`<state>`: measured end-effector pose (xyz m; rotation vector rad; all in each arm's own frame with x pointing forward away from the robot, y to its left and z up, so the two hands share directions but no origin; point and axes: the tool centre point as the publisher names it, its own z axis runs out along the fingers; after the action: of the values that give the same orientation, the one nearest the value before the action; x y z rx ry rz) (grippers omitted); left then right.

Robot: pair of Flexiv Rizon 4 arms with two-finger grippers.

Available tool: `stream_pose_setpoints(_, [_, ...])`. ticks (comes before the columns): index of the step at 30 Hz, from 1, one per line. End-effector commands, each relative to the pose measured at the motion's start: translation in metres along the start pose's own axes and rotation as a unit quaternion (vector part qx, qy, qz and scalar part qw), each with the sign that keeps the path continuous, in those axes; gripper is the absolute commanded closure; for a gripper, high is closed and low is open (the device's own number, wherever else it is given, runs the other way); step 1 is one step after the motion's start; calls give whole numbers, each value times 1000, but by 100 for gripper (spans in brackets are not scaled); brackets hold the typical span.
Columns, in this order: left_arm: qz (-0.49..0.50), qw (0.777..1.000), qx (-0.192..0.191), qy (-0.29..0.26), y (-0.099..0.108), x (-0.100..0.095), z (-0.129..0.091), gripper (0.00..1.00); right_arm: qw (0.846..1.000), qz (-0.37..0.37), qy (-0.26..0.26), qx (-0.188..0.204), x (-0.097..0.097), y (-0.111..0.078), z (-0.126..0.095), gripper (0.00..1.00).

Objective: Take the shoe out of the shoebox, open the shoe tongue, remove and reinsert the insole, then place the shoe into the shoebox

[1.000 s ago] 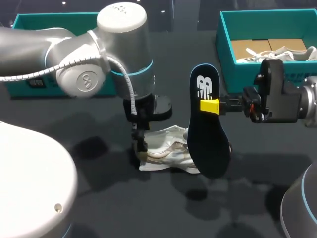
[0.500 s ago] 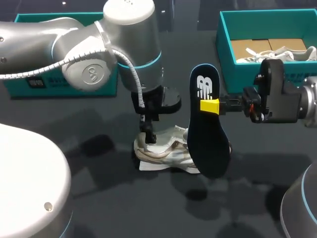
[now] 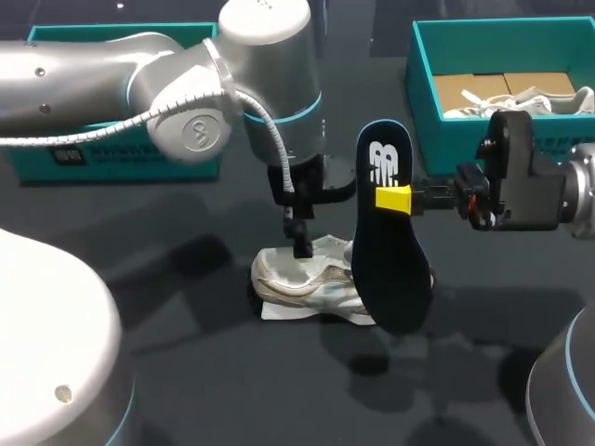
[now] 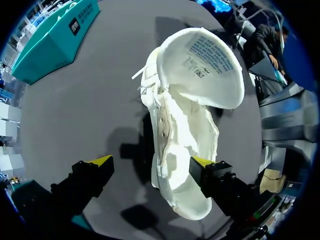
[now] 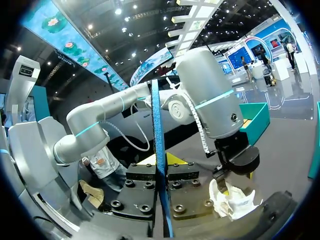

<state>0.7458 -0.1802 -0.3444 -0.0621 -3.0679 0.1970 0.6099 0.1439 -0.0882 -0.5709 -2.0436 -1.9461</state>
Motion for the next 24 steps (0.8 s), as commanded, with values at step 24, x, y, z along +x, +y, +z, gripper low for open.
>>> stream_pose_setpoints(24, [-11, 1000, -12, -4, -27, 2, 43, 39, 1000, 0, -1, 0, 1, -1, 1, 100])
